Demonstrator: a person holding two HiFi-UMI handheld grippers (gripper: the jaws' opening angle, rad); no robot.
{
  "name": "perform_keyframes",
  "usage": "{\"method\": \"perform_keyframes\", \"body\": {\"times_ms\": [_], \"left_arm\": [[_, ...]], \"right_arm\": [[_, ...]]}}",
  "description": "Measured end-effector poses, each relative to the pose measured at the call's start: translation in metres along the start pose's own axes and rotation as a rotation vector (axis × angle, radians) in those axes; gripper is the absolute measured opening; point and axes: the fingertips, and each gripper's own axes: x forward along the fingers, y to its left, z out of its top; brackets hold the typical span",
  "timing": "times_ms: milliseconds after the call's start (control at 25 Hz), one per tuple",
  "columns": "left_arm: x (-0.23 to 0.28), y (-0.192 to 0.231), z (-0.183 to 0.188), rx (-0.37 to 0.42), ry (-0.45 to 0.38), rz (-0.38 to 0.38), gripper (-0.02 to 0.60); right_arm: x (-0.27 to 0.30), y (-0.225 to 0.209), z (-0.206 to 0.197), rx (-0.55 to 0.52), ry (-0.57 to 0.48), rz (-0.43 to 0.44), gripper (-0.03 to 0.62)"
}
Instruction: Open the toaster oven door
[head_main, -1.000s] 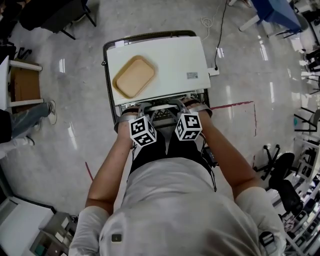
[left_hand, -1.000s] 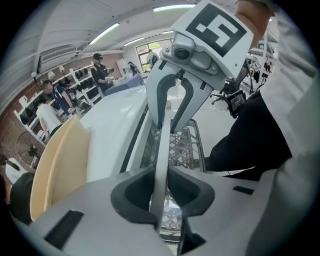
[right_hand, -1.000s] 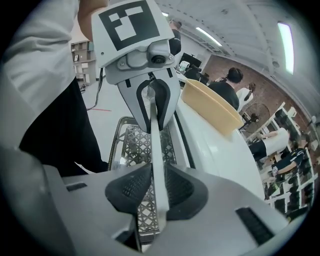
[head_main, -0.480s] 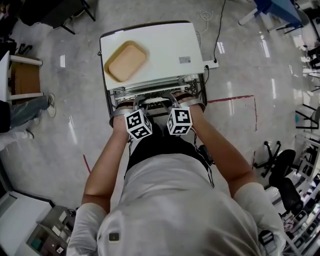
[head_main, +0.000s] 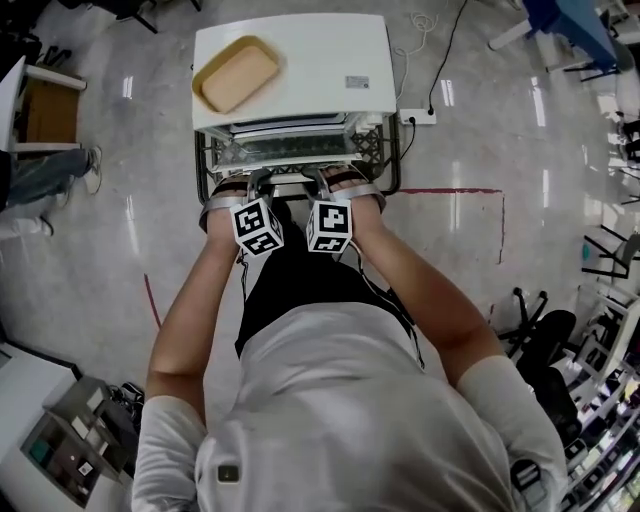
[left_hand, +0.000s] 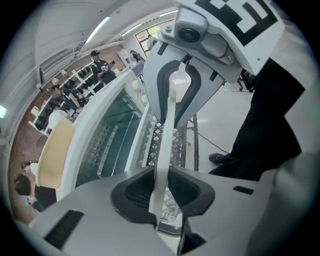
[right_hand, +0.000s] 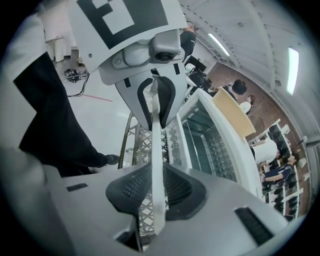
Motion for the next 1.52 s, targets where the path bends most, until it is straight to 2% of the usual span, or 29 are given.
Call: {"method": "perform_keyframes", "body": {"times_ms": [320,480,920,1120,1240,1520], "left_arm": [[0.006,-0.016,-0.009,0.051,0.004,0.127,0.097],[0.007,-0.024,-0.017,0.081,0.002,0.163,0.094],[0.032,-0.059,-0.027,0.121,-0.032,0.293,0.094],[0.041,-0.074,-0.031,0.120,-0.076,0.371,0.095],[0.051,-0.086,-0.039,0.152,-0.082,0.414,0.091],[0.068,-0.109,-0.054,0.170,-0.117,0.490,0.091]], "right_arm": [[0.008,0.020,0.001,-0.034,0.001,-0.067,0.080],[0.009,0.028,0.005,-0.051,-0.003,-0.112,0.080],[0.031,0.064,-0.011,-0.088,0.012,-0.304,0.080],[0.042,0.080,-0.019,-0.096,-0.001,-0.395,0.081],[0.054,0.093,-0.022,-0.112,-0.002,-0.419,0.081],[0.075,0.118,-0.027,-0.136,0.007,-0.467,0.083]]}}
